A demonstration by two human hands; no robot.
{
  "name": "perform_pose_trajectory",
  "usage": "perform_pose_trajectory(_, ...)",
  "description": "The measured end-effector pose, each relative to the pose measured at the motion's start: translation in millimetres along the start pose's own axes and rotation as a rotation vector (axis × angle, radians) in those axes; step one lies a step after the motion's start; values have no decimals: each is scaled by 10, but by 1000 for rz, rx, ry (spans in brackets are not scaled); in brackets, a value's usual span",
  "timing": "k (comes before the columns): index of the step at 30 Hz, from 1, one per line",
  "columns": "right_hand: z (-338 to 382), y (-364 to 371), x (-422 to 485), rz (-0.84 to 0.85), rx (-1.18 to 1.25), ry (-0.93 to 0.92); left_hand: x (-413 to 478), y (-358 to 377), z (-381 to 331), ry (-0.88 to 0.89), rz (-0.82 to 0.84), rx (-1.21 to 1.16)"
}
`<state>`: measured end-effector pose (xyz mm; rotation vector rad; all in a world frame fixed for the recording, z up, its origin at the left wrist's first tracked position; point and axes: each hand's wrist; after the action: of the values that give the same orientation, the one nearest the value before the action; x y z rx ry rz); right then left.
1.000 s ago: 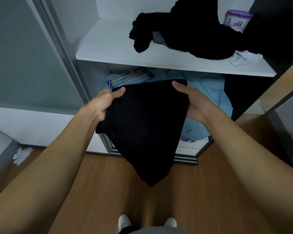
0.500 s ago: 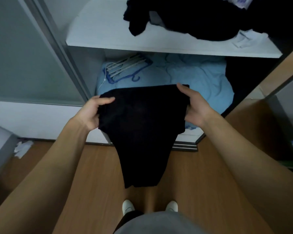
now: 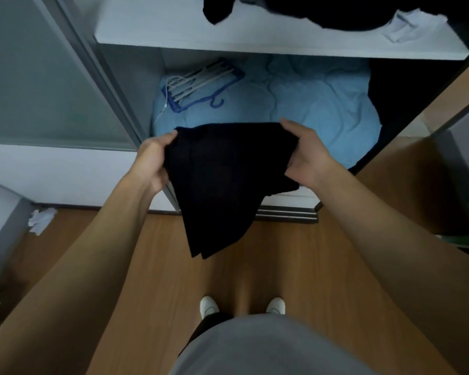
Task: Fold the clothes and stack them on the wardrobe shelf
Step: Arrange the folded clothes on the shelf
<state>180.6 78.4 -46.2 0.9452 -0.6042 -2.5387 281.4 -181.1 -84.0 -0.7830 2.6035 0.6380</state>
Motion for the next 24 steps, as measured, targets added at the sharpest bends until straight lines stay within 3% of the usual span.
perform_pose_trajectory(3,-41,-86,-24,82,-215,-120,18,133,-90,-83,25,-166)
perform_pose_trajectory(5,-124,-75,-20,27,-290,-165,-24,120,-121,-134,202,-177)
perform_pose_trajectory(7,-168,-30,-1,-103,-253,-172,-58,90,-92,-73,288,68)
perform_pose_trajectory(9,-189,-1,11,-194,-171,-121,-63,70,21,40,195,361)
perform_pose_trajectory(10,-194,1,12,-203,-137,-94,-47,81,64,92,115,391)
perform_pose_trajectory(13,-208,-23,-31,-108,-114,-60,-2,156,89,144,25,219)
perform_pose_trajectory(17,-210,-90,-70,-60,-365,-120,-2,318,-5,75,88,25)
perform_pose_trajectory(22,-202,-33,-68,-121,-329,-166,47,220,-23,60,81,190)
perform_pose_trajectory(24,-215,41,-75,-149,-214,-130,58,74,1,41,169,294)
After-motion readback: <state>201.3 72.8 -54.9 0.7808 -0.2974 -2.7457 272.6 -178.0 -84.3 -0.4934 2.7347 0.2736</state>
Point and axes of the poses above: each hand's wrist, its own x-axis towards the middle knuckle, its own y-axis out of the palm, z = x × y, and after that the axes turned 3 degrees about -z, right-handed
